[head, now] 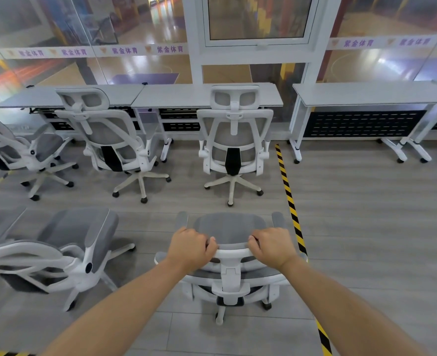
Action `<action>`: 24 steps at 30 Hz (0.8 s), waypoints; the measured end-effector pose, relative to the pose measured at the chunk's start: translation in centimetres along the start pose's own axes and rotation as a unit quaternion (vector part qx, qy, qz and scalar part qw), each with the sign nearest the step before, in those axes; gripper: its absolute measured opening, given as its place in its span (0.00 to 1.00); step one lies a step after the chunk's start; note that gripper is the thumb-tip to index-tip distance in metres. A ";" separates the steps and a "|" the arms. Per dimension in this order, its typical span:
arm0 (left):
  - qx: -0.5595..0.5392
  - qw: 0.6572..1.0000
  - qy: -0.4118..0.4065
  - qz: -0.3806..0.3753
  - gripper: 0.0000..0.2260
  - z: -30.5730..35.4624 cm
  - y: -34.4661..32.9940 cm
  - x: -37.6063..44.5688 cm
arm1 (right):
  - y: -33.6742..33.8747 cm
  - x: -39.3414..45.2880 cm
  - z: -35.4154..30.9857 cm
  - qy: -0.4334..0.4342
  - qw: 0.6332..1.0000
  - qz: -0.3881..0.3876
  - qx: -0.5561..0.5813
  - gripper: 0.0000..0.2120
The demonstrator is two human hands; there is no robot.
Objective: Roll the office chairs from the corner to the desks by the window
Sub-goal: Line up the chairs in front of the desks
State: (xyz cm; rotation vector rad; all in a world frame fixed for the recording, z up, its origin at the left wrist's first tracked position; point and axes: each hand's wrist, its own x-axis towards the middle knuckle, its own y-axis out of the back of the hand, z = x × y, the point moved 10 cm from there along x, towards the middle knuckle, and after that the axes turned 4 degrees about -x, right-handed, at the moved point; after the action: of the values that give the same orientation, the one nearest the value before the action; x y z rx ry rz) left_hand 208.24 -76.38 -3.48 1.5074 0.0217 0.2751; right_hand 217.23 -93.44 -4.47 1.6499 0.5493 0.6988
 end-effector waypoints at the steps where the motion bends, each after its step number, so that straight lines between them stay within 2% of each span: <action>1: 0.002 1.000 -0.003 0.000 0.23 0.0 -0.1 0.1 | -0.1 0.1 0.0 0.001 1.000 0.000 -0.001 0.21; 24: -0.036 0.999 -0.015 0.007 0.22 -1.2 0.5 1.6 | -0.3 1.8 -0.3 -0.004 1.000 0.001 -0.006 0.21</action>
State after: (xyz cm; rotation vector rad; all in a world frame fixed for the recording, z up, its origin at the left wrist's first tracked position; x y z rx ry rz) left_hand 209.45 -74.84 -2.86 1.4396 -0.0237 0.2616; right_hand 218.34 -91.91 -4.48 1.6419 0.5361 0.6953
